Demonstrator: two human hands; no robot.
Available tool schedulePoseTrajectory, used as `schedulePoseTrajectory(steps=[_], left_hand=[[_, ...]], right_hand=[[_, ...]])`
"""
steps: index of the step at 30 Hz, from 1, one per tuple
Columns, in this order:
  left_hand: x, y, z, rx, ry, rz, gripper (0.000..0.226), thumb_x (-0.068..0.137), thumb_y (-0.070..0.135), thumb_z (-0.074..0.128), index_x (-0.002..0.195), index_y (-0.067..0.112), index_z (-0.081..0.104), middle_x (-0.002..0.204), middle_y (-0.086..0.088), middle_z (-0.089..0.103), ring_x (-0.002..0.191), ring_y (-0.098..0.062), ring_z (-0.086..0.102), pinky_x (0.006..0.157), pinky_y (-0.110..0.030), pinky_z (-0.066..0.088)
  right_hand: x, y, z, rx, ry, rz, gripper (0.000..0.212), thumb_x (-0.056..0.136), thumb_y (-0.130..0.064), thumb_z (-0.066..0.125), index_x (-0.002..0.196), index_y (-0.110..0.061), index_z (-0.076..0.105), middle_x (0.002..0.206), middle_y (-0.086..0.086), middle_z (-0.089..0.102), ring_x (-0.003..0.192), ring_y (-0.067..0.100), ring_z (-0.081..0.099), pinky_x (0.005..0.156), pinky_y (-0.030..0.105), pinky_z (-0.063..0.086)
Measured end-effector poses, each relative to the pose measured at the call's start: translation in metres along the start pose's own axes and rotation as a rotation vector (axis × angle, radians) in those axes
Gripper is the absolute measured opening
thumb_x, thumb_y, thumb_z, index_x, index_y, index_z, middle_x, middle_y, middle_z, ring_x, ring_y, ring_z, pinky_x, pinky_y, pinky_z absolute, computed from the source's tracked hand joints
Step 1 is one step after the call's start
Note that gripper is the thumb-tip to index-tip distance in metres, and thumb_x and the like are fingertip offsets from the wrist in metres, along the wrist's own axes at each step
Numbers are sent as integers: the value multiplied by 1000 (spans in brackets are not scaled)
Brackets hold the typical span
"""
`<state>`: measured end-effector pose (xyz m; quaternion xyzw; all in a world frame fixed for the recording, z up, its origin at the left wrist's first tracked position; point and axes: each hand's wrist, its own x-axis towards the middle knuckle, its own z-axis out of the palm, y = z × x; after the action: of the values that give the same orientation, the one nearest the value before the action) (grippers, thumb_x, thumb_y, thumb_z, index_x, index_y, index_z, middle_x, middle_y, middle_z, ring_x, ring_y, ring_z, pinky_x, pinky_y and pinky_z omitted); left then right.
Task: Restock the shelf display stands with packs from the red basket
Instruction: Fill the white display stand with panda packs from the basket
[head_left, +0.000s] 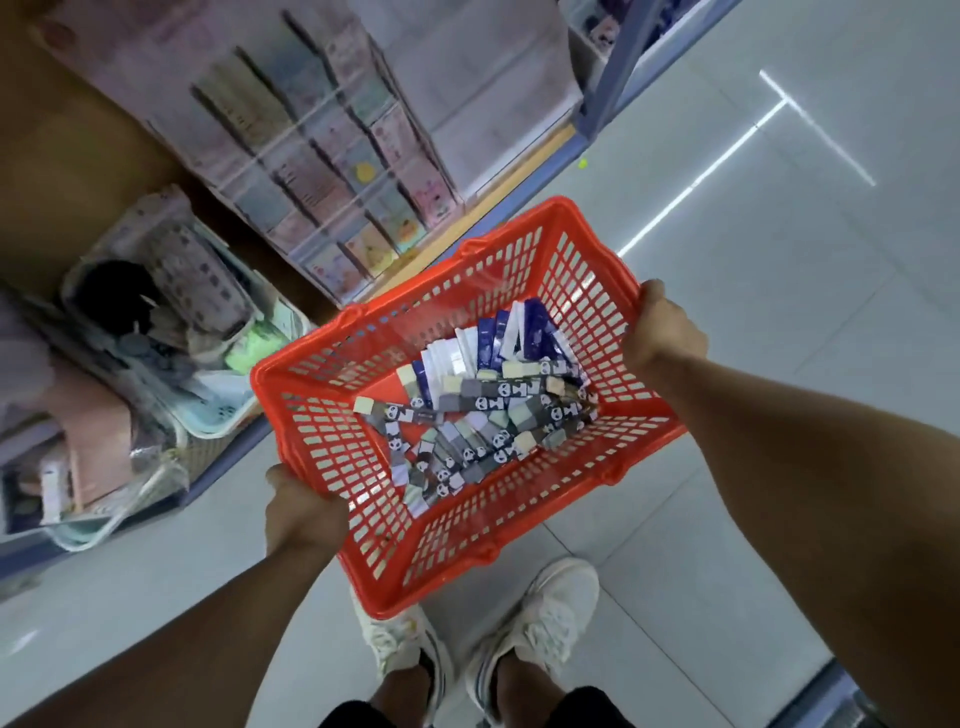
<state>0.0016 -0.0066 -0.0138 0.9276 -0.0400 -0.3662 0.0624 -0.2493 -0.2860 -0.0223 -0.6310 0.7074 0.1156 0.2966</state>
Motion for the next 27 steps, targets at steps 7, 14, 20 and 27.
schedulePoseTrajectory(steps=[7, 14, 20, 27], left_hand=[[-82, 87, -48, 97, -69, 323, 59, 92, 29, 65, 142, 18, 37, 122, -16, 66, 103, -44, 66, 87, -48, 53], [-207, 215, -94, 227, -73, 613, 73, 92, 20, 56, 156, 30, 22, 119, -16, 68, 96, -43, 67, 80, -44, 55], [-321, 341, -137, 308, -149, 813, 67, 94, 27, 54, 154, 36, 27, 111, -12, 70, 92, -40, 68, 73, -36, 52], [-408, 486, -152, 329, -250, 992, 53, 94, 14, 55, 144, 27, 43, 96, -11, 73, 78, -34, 70, 69, -42, 59]], right_hand=[[-62, 89, -99, 129, 4, 273, 43, 96, -33, 58, 135, -22, 43, 119, 10, 65, 102, 37, 65, 91, 47, 51], [-148, 184, -250, 520, 91, 435, 21, 95, -31, 53, 116, -32, 54, 86, -5, 67, 65, 13, 63, 80, 35, 54], [-177, 279, -352, 703, 163, 488, 29, 78, -32, 69, 105, -26, 62, 79, -1, 75, 63, 22, 74, 65, 48, 63], [-172, 301, -491, 715, 258, 580, 26, 80, -16, 61, 103, -6, 67, 70, 7, 72, 56, 27, 70, 56, 41, 61]])
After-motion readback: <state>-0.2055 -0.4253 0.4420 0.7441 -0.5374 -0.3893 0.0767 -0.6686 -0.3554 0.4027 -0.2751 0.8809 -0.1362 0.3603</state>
